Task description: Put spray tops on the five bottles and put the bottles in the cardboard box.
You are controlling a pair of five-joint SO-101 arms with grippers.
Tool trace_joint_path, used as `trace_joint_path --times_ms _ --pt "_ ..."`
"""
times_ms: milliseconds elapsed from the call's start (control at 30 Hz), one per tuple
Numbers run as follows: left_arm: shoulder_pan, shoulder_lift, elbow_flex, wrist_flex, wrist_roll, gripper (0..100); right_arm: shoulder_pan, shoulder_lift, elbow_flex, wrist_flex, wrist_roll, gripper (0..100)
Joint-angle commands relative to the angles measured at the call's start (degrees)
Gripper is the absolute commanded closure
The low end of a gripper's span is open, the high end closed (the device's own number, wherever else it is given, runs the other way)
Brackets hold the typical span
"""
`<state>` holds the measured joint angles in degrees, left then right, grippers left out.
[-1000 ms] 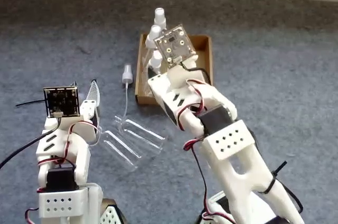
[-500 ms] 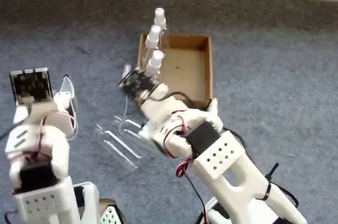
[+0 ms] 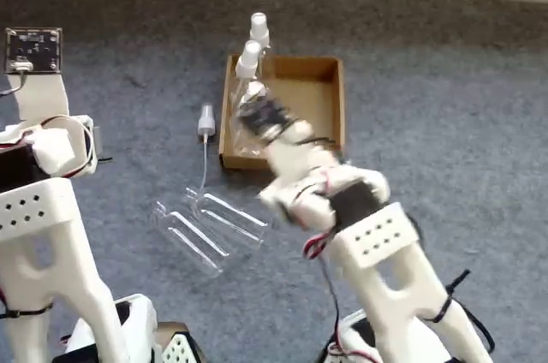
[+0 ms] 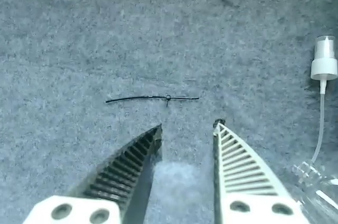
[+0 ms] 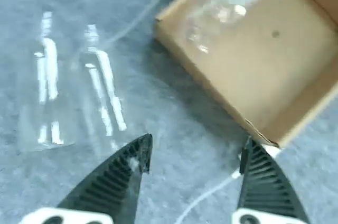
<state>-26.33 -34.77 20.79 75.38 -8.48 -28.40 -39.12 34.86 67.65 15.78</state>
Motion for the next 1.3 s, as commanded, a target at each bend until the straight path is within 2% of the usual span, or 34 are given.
trace_joint_path --times_ms 0,100,267,500,667,967,1133,1267 --pt "-0.57 -0.75 -0.04 -1.23 -0.09 85 12.62 0.84 -0.04 0.22 0.26 77.4" --pt "-0.48 -1.19 1.1 -3.43 -0.09 85 16.66 4.18 1.89 -0.04 0.09 77.4" --pt "-0.48 -1.27 1.27 -3.52 -0.09 85 19.12 13.14 3.3 -3.91 0.0 77.4" --pt "-0.84 -1.27 1.27 -3.52 -0.09 85 19.74 25.98 3.65 -10.42 -0.09 77.4" --pt "-0.57 -1.27 1.27 -3.69 -0.09 85 19.56 34.33 3.65 -11.21 -0.09 77.9" --pt "-0.57 -1.27 1.27 -3.69 -0.09 85 19.91 38.37 3.56 -11.91 -0.09 98.8" --pt "-0.75 -1.01 1.27 -3.87 -0.09 85 25.1 38.29 3.56 -11.91 -1.32 99.5" --pt "-0.57 -0.92 1.27 -3.87 -0.09 85 28.53 38.2 3.65 -11.74 0.7 99.5"
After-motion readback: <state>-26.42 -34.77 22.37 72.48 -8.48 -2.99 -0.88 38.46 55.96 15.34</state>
